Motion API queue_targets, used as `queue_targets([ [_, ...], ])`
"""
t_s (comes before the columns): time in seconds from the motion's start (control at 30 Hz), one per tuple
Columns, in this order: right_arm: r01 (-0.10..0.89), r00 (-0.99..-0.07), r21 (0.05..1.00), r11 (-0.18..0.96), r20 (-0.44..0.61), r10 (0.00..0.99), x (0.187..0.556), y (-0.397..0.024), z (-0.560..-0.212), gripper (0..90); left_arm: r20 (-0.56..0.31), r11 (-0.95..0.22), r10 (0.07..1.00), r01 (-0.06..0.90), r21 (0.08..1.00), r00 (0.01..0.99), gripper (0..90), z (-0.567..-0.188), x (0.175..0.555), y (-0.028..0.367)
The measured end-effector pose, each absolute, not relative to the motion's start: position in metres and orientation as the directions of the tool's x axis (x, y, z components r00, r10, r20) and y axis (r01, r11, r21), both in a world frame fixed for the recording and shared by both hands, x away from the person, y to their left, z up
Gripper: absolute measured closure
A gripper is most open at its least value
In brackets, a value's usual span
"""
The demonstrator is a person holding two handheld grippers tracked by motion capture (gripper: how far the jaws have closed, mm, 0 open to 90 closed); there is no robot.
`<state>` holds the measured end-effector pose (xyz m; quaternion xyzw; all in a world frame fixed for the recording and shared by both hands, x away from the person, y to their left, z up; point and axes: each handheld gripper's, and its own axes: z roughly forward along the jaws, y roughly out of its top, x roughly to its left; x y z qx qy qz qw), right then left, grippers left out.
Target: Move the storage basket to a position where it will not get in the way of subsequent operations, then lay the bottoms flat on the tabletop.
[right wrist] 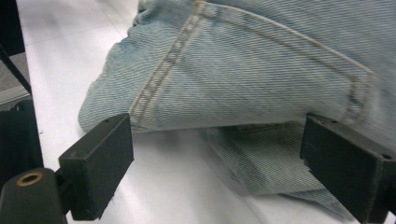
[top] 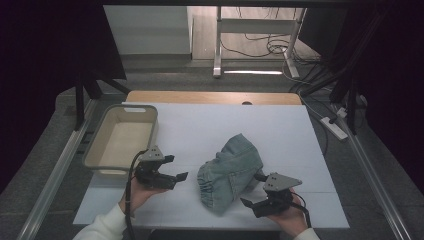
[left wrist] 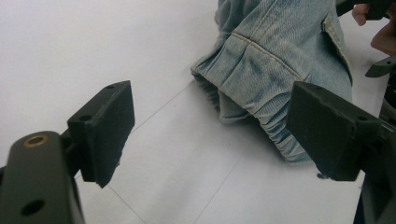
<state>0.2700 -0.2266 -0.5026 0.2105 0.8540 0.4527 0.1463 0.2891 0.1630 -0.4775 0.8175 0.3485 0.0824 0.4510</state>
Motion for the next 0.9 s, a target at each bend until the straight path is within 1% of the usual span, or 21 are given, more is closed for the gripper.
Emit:
queue_targets([
  [0.43, 0.215, -0.879, 0.831, 0.514, -0.066, 0.473, 0.267, -0.213, -0.504, 9.5, -0.175, -0.364, 0.64, 0.496, 0.789, 0.748, 16.6, -0.48, 0.289, 0.159],
  [0.9, 0.185, -0.875, 0.86, 0.475, -0.076, 0.479, 0.255, -0.211, -0.494, 9.8, -0.171, -0.366, 0.641, 0.494, 0.789, 0.748, 16.6, -0.479, 0.29, 0.159],
])
